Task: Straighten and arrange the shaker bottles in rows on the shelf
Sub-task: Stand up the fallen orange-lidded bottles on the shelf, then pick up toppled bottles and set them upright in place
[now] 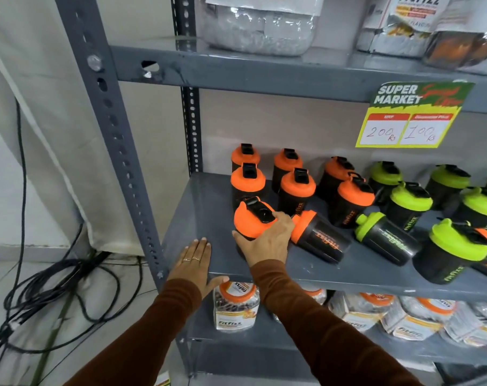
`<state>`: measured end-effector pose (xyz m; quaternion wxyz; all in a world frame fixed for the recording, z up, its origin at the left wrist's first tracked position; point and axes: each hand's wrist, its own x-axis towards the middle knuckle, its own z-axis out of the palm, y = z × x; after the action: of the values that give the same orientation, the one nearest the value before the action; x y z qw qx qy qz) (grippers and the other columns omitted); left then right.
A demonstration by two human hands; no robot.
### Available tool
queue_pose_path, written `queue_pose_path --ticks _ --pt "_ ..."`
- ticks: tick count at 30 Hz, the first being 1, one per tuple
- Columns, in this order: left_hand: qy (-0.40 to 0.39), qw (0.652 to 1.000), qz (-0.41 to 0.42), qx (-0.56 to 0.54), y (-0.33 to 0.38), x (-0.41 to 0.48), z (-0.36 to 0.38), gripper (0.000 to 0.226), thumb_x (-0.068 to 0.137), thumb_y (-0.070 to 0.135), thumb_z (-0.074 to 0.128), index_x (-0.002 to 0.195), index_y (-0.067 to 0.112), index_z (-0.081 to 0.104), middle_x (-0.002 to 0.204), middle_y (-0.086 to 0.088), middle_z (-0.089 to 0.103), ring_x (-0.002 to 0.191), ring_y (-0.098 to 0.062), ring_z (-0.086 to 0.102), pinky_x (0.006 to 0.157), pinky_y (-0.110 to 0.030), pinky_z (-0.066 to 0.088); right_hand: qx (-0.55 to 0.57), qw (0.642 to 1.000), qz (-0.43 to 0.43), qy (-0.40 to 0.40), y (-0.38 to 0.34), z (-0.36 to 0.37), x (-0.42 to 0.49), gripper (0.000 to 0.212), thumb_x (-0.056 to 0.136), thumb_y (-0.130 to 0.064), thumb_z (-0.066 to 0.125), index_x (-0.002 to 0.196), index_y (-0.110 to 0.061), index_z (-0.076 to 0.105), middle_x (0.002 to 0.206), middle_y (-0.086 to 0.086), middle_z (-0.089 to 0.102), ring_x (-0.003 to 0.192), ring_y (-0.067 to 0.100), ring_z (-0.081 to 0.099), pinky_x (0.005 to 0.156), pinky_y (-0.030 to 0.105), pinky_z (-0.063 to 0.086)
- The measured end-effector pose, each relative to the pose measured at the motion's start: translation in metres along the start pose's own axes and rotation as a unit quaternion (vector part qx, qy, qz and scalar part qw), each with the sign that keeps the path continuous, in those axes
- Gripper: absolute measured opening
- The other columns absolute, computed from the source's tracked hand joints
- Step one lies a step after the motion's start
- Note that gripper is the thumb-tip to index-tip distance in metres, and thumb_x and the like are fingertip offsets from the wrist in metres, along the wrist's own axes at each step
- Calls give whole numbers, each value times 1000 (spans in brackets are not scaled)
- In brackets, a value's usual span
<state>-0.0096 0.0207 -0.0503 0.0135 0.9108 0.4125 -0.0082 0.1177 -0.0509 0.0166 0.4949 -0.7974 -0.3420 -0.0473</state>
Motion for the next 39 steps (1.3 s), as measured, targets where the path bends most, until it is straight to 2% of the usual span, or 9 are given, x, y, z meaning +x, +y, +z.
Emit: queue_pose_path --ticks 2,7,11,15,19,27,32,36,39 --pt "0 1000 -2 -2 2 -2 -2 97 75 74 23 141 7 -2 154 -12 0 141 -24 1 114 -35 1 -18 999 -27 11 6 3 -4 96 49 -36 88 119 9 40 121 32 46 117 29 33 101 36 37" --pt "4 1000 -2 3 3 -3 -1 106 65 81 6 141 7 0 153 -13 3 141 -25 3 114 -35 2 61 997 -22 -46 26 -20 -10 99 73 -70 47 133 6 27 137 27 38 129 37 37 110 44 31" --pt "2 1000 -2 3 4 -3 -2 90 81 66 30 141 7 0 154 -13 2 141 -25 2 114 -35 2 -85 994 -51 49 59 -41 23 73 75 -36 49 129 11 34 131 32 45 127 46 38 112 53 19" --pt "2 1000 -8 11 4 -2 -2 89 81 66 30 141 8 1 154 -12 3 141 -25 3 114 -34 2 -295 953 13 -72 73 -55 55 95 66 -30 73 140 -2 19 144 24 32 138 41 18 113 57 9" --pt "5 1000 -7 16 5 -3 -4 89 81 66 29 141 7 0 154 -12 2 141 -25 2 114 -34 2 -353 929 -24 -111 82 -55 57 93 68 -17 73 141 -4 17 138 21 40 130 38 33 111 58 17" --pt "34 999 1 -15 4 -5 -2 90 79 70 25 141 6 10 152 -13 12 140 -25 10 114 -35 5 63 997 47 17 83 -53 44 92 69 -18 78 139 1 21 141 24 35 132 36 33 113 44 27" --pt "108 987 70 -98 17 -24 12 75 87 60 11 117 6 52 119 -15 62 107 -29 60 95 -39 44 155 983 98 -12 93 -45 27 104 64 -16 82 141 -3 13 147 19 26 137 28 28 116 40 23" --pt "91 970 209 -82 59 -38 30 55 92 48 10 121 12 41 124 -8 58 120 -21 39 109 -29 11 169 976 90 -109 106 -56 25 114 63 -17 80 142 -5 -1 151 17 20 139 25 24 116 40 21" --pt "111 950 276 -96 96 -23 32 49 91 44 26 123 11 43 128 -10 55 125 -20 36 110 -31 14 133 980 57 -139 121 -84 35 110 58 -31 65 142 -1 0 148 19 21 139 24 21 115 36 19"
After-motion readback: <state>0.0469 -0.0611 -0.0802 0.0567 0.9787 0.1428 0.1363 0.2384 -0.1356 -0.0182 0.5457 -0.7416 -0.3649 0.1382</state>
